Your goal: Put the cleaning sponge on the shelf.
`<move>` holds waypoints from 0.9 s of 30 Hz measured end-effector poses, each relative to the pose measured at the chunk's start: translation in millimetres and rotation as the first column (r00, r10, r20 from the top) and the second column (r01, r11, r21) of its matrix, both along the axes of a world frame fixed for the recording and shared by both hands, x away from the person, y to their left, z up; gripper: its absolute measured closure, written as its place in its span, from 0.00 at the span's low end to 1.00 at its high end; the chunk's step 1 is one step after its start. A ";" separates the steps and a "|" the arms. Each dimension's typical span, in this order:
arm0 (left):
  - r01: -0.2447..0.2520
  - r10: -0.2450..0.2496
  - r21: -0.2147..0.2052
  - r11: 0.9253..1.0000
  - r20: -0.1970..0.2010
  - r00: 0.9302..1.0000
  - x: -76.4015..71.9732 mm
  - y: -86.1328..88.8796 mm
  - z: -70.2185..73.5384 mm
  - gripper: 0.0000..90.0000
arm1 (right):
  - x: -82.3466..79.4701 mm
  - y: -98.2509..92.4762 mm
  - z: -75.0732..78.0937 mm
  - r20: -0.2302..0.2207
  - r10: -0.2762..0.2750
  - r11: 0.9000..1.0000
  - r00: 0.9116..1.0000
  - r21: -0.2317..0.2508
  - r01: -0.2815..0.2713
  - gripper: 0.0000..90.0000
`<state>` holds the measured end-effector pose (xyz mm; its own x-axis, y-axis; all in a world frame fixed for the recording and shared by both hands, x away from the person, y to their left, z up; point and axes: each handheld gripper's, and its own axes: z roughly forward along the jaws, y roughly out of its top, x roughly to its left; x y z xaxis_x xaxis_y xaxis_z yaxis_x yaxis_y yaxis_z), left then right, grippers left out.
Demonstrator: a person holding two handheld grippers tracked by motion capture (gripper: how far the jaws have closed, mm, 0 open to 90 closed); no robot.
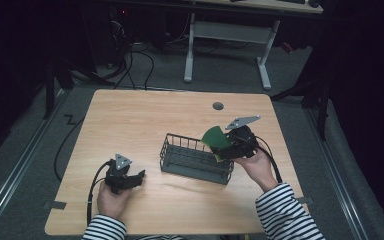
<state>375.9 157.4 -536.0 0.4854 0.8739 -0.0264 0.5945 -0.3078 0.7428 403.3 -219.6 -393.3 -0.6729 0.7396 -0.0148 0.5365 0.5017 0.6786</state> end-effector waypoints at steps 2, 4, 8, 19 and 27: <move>-0.001 0.001 0.002 1.000 0.002 1.000 -0.1 -0.3 -0.1 0.32 | 0.9 3.0 -2.7 -0.010 0.007 1.000 1.000 -0.004 -0.008 0.32; 0.000 0.000 -0.001 1.000 0.000 1.000 0.0 0.0 0.0 0.32 | 1.2 5.7 -4.1 -0.008 0.015 1.000 1.000 -0.017 -0.015 0.32; 0.000 0.000 0.000 1.000 0.000 1.000 0.0 0.0 0.0 0.32 | 2.3 8.8 -6.9 -0.007 0.018 0.999 1.000 -0.029 -0.018 0.32; -0.001 0.001 -0.003 1.000 0.001 1.000 0.0 0.1 -0.1 0.32 | 2.3 13.0 -12.0 -0.010 0.022 0.998 1.000 -0.057 -0.022 0.32; -0.001 0.001 -0.002 1.000 0.001 1.000 0.0 0.0 -0.1 0.32 | 3.2 17.2 -15.9 -0.009 0.029 0.996 1.000 -0.089 -0.030 0.31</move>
<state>375.9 157.4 -536.1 0.4844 0.8744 -0.0277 0.5942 -0.3057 0.7440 406.5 -202.5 -409.1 -0.6949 0.7152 -0.0749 0.5253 0.5759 0.6264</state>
